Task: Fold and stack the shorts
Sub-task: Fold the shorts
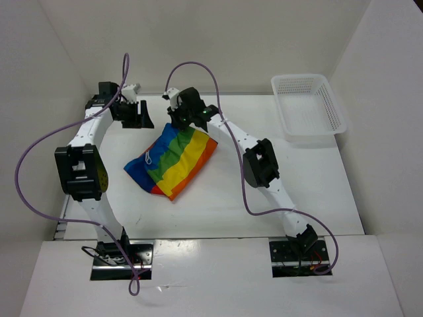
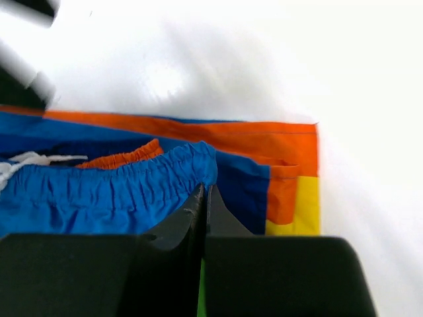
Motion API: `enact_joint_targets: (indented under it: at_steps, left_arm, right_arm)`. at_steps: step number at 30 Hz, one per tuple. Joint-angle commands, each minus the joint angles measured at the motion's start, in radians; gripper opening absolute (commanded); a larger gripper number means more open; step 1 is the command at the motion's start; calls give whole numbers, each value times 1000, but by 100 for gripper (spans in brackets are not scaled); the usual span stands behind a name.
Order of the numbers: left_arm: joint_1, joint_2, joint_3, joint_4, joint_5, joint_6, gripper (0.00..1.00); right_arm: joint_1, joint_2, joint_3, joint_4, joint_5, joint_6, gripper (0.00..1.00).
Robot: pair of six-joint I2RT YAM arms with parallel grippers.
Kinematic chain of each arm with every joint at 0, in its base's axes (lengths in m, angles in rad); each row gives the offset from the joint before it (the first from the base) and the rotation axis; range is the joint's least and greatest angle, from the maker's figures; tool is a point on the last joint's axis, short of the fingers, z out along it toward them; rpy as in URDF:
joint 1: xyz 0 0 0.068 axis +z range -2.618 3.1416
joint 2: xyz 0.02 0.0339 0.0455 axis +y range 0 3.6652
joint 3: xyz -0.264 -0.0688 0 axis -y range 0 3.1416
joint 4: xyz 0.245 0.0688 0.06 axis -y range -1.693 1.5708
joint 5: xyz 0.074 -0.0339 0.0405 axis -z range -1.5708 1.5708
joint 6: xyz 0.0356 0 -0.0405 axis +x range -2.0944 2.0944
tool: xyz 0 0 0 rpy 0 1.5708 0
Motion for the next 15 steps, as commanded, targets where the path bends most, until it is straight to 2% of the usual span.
enact_joint_targets:
  at_steps: [1, 7, 10, 11, 12, 13, 15]
  left_arm:
    - [-37, -80, -92, -93, 111, 5, 74]
    - [-37, -70, -241, -112, 19, 5, 75]
    - [-37, -40, -272, -66, -53, 5, 76]
    - [-37, -40, -285, -47, -73, 5, 76]
    - [-37, -40, -285, -30, -96, 5, 76]
    - [-37, -40, -285, 0, -96, 5, 76]
    - [-37, -49, -285, 25, -118, 5, 76]
  right_arm:
    - [5, 18, 88, 94, 91, 31, 0]
    - [27, 93, 148, 94, 137, 40, 1]
    - [36, 148, 220, 48, 137, 51, 26]
    - [36, 164, 283, 28, 137, 51, 53]
    - [36, 181, 321, 5, 137, 62, 63]
    - [36, 196, 355, -42, 147, 76, 70]
    - [36, 216, 433, -79, 193, 76, 76]
